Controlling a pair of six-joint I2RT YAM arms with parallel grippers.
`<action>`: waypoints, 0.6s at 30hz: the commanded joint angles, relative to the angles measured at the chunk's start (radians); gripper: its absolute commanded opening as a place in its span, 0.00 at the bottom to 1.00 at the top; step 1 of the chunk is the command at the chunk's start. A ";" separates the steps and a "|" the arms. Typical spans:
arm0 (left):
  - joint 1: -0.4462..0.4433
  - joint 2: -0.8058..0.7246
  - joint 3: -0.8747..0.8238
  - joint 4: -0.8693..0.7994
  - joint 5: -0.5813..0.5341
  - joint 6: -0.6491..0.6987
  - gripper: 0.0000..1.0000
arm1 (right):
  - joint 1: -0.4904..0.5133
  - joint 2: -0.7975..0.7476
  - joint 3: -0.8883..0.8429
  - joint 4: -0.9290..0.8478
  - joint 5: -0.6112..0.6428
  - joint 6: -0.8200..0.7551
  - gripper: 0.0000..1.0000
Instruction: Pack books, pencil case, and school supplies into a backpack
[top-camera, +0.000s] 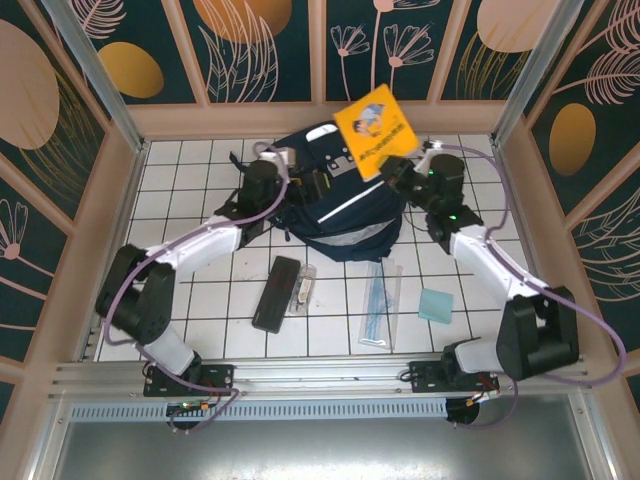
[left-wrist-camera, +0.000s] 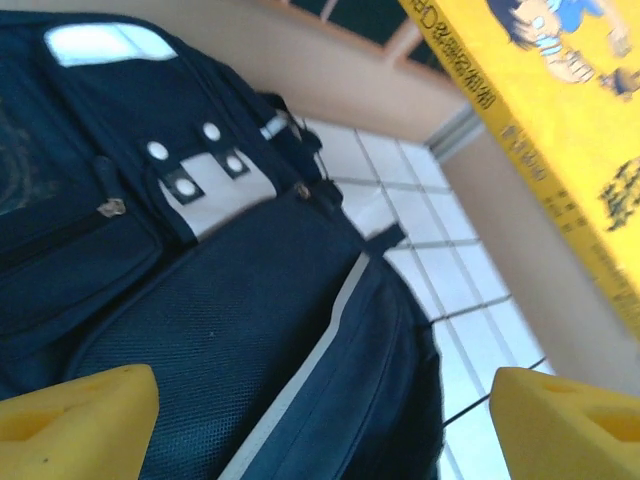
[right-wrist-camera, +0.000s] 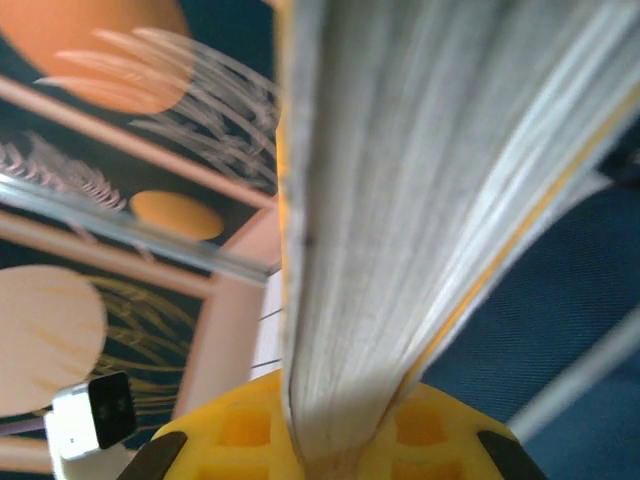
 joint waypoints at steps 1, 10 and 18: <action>-0.047 0.098 0.125 -0.212 -0.019 0.235 0.85 | -0.084 -0.092 -0.041 -0.133 0.013 -0.121 0.00; -0.115 0.411 0.442 -0.422 -0.073 0.491 0.83 | -0.312 -0.269 -0.167 -0.245 -0.044 -0.168 0.00; -0.169 0.500 0.463 -0.455 -0.116 0.551 0.88 | -0.375 -0.320 -0.218 -0.237 -0.061 -0.156 0.00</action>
